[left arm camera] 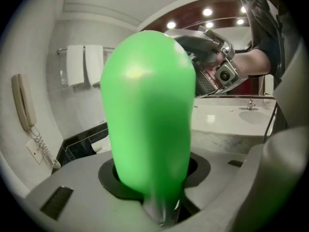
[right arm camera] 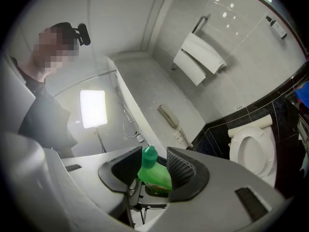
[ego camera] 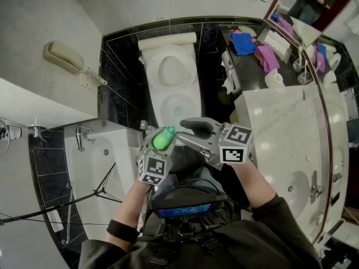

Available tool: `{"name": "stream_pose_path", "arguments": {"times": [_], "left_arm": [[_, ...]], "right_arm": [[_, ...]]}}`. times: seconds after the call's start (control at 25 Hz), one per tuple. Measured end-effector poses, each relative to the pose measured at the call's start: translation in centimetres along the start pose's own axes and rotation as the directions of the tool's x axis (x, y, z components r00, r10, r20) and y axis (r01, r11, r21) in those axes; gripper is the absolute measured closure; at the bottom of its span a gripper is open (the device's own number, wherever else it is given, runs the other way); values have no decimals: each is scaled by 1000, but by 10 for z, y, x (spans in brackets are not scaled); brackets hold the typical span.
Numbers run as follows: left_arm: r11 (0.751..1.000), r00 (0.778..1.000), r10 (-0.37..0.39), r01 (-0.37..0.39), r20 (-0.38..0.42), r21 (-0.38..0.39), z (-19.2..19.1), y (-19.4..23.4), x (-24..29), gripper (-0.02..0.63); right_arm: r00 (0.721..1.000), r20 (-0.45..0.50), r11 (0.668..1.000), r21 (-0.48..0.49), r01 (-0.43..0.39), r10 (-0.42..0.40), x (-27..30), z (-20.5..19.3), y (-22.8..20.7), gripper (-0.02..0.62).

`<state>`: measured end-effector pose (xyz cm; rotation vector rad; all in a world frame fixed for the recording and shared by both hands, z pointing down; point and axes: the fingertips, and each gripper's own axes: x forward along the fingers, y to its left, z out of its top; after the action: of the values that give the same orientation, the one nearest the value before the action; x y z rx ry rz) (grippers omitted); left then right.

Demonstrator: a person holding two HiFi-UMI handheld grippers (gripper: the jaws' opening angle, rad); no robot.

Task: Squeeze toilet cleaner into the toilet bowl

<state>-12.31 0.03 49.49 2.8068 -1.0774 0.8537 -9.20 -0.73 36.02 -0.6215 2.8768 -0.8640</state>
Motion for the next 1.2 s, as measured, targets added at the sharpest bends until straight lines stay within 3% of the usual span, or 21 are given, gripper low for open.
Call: {"name": "stream_pose_path", "arguments": {"times": [0.36, 0.48, 0.56, 0.68, 0.96, 1.2], "left_arm": [[993, 999, 48, -50, -19, -104, -1, 31, -11, 419], [989, 997, 66, -70, -33, -131, -8, 38, -15, 419], [986, 996, 76, -81, -40, -147, -11, 41, -17, 419], [980, 995, 88, -95, -48, -174, -17, 43, -21, 417], [970, 992, 110, -120, -57, -211, -31, 46, -25, 417], [965, 992, 120, -128, -49, -229, -36, 44, -28, 417]], "right_arm": [[979, -28, 979, 17, 205, -204, -35, -21, -61, 421], [960, -55, 961, -6, 275, -275, -48, -34, -80, 465], [933, -64, 936, -32, 352, -353, -60, -42, -95, 523], [871, -79, 874, -55, 482, -485, -81, -55, -120, 589], [717, -151, 732, -113, 671, -681, -119, -97, -158, 589], [681, -190, 697, -26, 717, -707, -134, -127, -165, 589]]}}
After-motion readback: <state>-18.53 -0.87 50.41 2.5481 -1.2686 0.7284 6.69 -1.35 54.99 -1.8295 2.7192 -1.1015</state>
